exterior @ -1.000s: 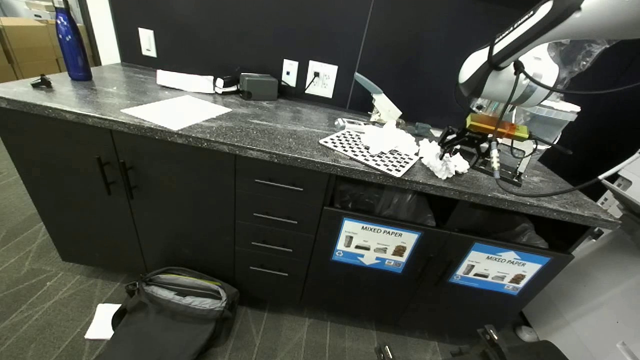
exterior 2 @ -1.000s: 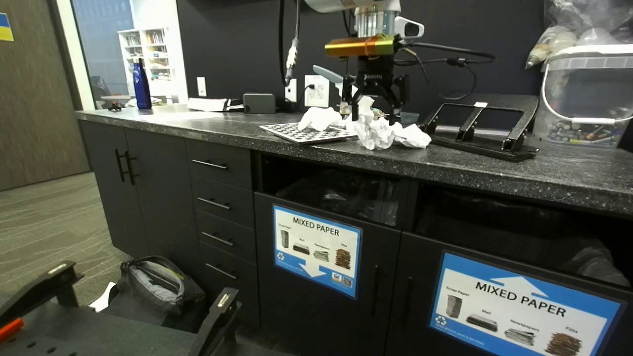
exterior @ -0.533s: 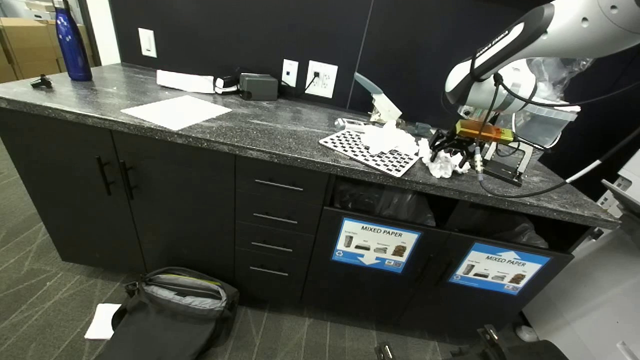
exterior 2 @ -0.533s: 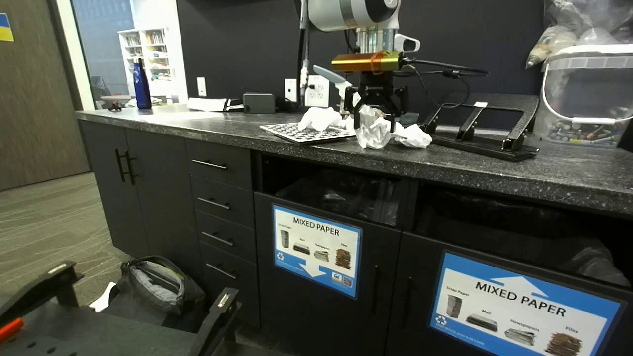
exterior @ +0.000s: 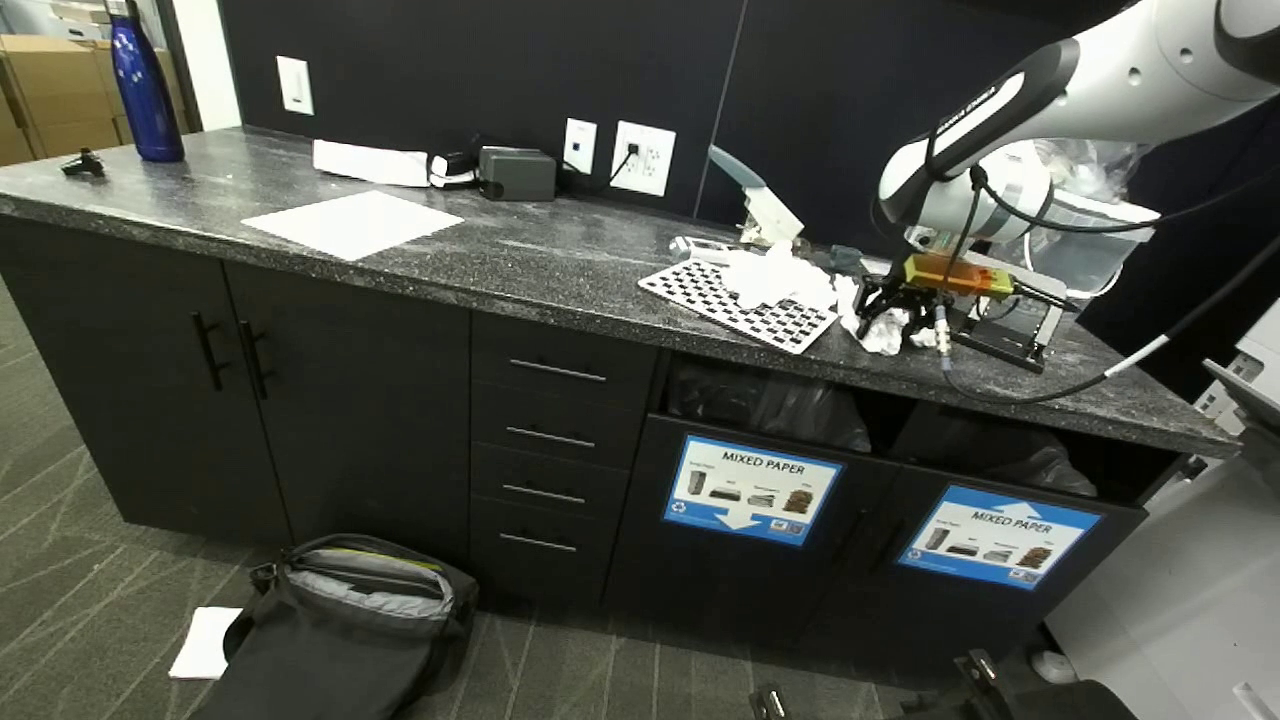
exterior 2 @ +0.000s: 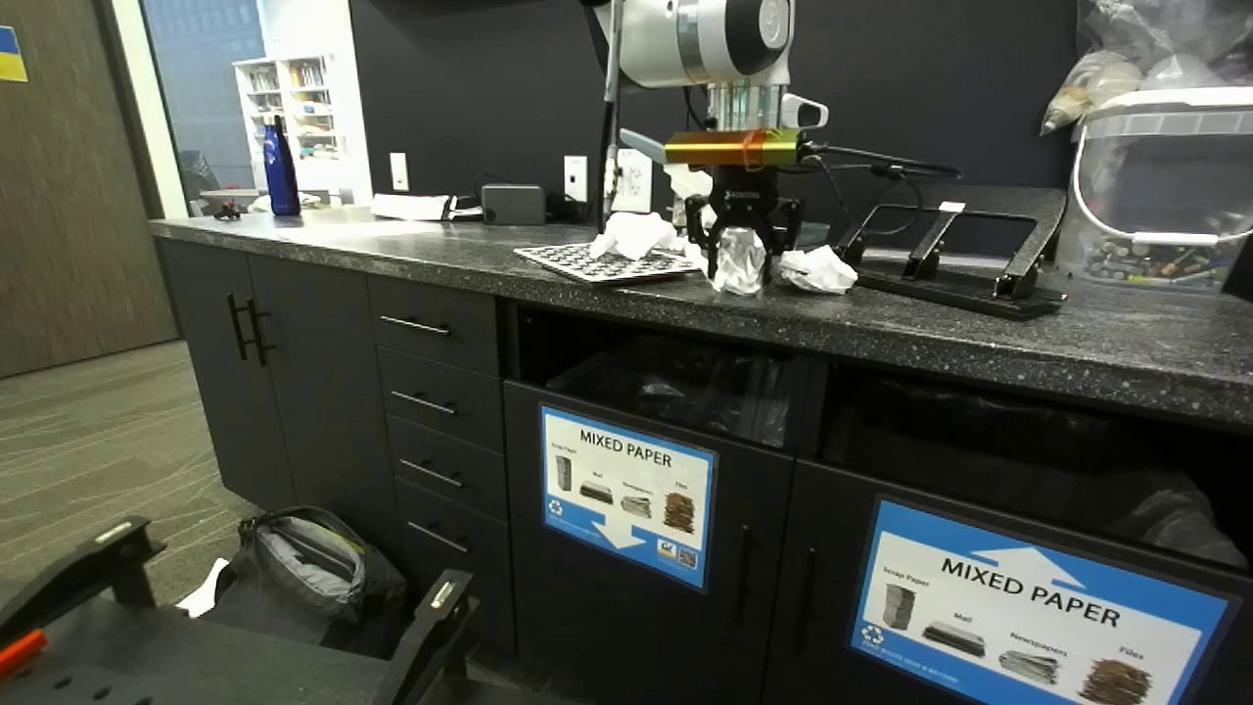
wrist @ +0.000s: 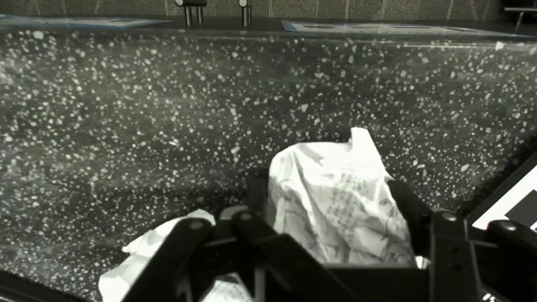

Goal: Pick up all the papers from the counter and throw them in the bin

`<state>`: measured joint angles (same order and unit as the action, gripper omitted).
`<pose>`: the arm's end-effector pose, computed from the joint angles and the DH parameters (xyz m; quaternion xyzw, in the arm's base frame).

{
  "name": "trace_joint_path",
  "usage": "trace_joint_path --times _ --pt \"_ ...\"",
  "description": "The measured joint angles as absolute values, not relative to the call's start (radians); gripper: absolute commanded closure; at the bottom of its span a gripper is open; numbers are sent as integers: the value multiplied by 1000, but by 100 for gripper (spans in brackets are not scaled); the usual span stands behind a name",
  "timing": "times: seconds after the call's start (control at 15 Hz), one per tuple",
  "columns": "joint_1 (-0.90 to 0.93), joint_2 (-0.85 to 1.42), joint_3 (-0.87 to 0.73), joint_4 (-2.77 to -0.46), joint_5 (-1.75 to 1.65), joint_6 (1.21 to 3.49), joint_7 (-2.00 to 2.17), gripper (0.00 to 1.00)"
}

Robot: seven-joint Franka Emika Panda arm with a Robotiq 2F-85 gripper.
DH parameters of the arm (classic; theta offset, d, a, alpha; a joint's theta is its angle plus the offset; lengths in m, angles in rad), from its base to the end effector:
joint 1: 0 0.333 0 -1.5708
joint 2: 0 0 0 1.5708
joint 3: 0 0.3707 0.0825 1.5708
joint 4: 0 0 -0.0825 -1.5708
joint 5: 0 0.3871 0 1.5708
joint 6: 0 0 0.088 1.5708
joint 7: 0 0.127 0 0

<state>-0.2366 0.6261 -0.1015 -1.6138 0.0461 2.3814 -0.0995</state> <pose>0.7062 -0.2342 0.2982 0.9898 -0.1225 0.0681 0.0273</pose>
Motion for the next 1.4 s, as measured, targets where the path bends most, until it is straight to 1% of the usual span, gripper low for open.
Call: trace_joint_path --times 0.13,0.2,0.33,0.47,0.53,0.6,0.73,0.87,1.07,1.4 --pt "-241 633 -101 -1604 47 2376 -101 72" --pt "-242 634 -101 -1602 47 2374 -100 80" --pt "-244 634 -104 -1599 47 2361 -99 93" --pt "-244 629 -105 -1597 47 2298 -101 93" --pt "-243 622 -105 -1597 46 2243 -101 91" --pt "-243 614 -104 -1597 45 2177 -106 94" --pt "-242 590 -101 -1605 45 2044 -124 91" --pt "-239 559 -98 -1626 45 1946 -147 92" --pt "-230 503 -89 -1706 45 1911 -171 91" --pt "-209 438 -47 -1901 69 1875 -210 91"
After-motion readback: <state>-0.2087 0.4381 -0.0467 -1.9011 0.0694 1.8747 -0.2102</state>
